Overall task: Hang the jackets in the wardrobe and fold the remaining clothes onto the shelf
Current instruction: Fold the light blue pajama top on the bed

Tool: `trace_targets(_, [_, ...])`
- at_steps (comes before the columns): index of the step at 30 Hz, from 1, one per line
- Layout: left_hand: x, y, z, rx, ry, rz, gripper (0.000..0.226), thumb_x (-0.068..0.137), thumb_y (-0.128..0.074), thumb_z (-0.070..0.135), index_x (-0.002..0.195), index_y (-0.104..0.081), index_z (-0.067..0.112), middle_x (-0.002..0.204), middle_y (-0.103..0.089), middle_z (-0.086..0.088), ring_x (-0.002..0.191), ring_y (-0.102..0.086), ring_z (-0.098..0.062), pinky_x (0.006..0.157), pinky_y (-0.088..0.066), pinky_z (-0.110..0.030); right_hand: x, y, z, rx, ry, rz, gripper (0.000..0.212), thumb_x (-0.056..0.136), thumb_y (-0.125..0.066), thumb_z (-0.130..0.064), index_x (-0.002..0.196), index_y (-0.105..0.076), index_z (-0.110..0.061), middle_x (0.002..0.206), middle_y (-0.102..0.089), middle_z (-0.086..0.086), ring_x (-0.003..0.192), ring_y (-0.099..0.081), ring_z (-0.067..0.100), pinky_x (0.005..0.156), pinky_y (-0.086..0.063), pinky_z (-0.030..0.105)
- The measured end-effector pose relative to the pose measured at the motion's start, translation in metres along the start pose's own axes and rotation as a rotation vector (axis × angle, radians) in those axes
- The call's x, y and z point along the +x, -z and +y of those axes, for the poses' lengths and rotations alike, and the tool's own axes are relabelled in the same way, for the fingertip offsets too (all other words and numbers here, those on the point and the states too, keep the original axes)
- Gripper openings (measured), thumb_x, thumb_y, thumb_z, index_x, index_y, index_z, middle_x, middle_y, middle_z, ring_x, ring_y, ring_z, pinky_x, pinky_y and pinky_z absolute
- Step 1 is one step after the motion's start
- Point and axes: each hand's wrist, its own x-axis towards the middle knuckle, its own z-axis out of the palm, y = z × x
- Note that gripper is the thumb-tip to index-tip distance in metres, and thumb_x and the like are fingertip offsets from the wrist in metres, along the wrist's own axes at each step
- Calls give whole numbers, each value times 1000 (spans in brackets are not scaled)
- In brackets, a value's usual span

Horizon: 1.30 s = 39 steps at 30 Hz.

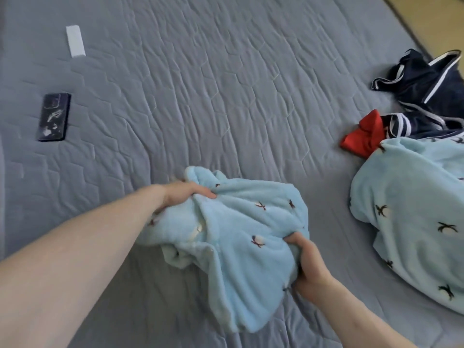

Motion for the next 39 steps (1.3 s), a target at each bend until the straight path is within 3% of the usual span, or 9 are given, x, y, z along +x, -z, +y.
trace_targets(4, [-35,-26,-69,-335,71,-45,83,51,-93,60,121,-73,19,109,-77,-10,99,-75,-30,97,-56,-50,-14,0,-21,-323,241,242,74,79,-83,-39,142,-47,-26,123,-68,0,106,-69,22,88,-58,42])
trace_targets(7, [-41,-55,-104,-371,118,341,103,49,-83,78,135,-60,25,123,-71,-8,111,-69,-32,100,-53,-50,-26,-7,-17,-508,402,338,94,74,-80,-62,151,-28,-46,144,-50,-10,125,-57,16,105,-50,47])
trace_targets(9, [-49,-72,-110,-245,179,546,119,50,-69,92,149,-43,31,148,-50,-9,135,-48,-36,113,-39,-54,-35,-17,-8,-559,480,231,88,66,-80,-74,141,-37,-58,142,-52,-25,125,-57,4,105,-50,40])
trace_targets(15, [-54,-81,-128,-467,-79,330,105,45,-82,84,135,-44,46,129,-63,13,111,-65,-13,96,-54,-39,-28,-29,17,-647,476,188,83,53,-90,-67,114,-35,-78,115,-64,-30,102,-63,-7,81,-53,20])
trace_targets(18, [-63,-82,-121,-405,-148,265,78,48,-90,70,115,-56,50,106,-73,20,91,-70,1,72,-55,-19,-26,-25,10,-640,403,178,92,52,-91,-63,127,-40,-66,115,-65,-26,100,-67,4,85,-55,29])
trace_targets(21, [-77,-86,-115,-474,-158,248,65,59,-91,54,117,-65,41,103,-77,13,92,-74,-9,79,-59,-31,-36,-20,7,-581,374,179,90,53,-93,-54,130,-47,-56,113,-70,-19,97,-72,11,90,-60,40])
trace_targets(26, [-140,-82,-120,-539,-126,234,59,58,-89,52,112,-69,37,97,-79,11,85,-77,-12,76,-61,-35,-98,-23,3,-591,409,171,81,55,-92,-49,125,-52,-56,107,-73,-21,87,-74,2,83,-62,35])
trace_targets(34, [-346,-75,-113,-674,-90,328,61,55,-91,54,110,-71,37,101,-78,10,91,-76,-15,85,-62,-42,-286,-62,-21,-707,417,46,79,63,-91,-46,130,-48,-53,110,-72,-17,93,-73,7,84,-62,37])
trace_targets(39, [-476,-77,-122,-761,-131,437,47,56,-88,57,99,-72,49,95,-77,17,82,-75,-5,71,-59,-30,-390,-95,-32,-851,444,-67,76,61,-91,-50,125,-50,-55,108,-73,-16,92,-74,8,82,-62,36])
